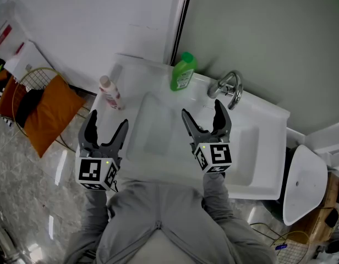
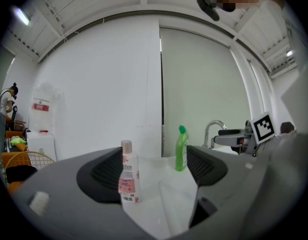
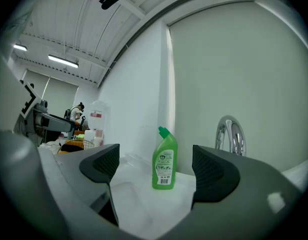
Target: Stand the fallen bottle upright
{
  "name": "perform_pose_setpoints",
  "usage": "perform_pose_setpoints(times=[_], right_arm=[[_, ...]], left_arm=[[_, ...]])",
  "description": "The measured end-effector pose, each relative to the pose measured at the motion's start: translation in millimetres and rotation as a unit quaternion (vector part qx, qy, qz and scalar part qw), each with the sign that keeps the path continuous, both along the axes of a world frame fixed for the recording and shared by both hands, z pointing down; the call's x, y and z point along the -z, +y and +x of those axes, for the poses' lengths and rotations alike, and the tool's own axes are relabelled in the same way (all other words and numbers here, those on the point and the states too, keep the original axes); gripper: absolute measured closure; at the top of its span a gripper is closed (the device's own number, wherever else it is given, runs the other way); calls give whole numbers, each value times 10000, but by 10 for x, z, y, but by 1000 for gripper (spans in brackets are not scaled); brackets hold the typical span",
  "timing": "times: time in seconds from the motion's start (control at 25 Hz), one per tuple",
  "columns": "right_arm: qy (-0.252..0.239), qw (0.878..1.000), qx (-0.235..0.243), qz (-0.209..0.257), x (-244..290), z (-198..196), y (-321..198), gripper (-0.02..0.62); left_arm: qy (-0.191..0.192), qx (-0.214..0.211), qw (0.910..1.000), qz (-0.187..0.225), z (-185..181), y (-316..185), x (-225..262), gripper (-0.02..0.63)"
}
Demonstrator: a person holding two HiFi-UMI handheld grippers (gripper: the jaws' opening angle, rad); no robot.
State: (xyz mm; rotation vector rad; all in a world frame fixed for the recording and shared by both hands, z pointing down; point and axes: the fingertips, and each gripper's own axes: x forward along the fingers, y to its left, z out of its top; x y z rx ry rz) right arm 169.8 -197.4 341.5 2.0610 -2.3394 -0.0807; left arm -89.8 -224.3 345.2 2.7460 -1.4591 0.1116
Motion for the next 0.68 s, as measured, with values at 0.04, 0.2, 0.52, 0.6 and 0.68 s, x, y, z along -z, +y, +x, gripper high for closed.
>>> perform_pose_setpoints(times=[0.04, 0.2, 0.52, 0.6, 0.68], right_arm=[[-7, 10000, -1, -7, -2, -1, 1, 158], [-31, 10000, -8, -27, -12, 0, 0, 160], [-48, 10000, 6, -48, -16, 2, -2, 159], [-34, 10000, 13, -58, -17, -1, -7, 159], [-18, 10000, 18, -74, -20, -6, -11, 160]], left_arm=[[-2, -1, 10000, 2, -3, -2, 2, 178], [-14, -4, 10000, 12, -14, -15, 13, 178], [-5, -10, 10000, -2, -12, -25, -6, 178], [-2, -8, 10000, -6, -13, -25, -7, 178], [-2, -3, 10000, -9, -17, -24, -10, 178]])
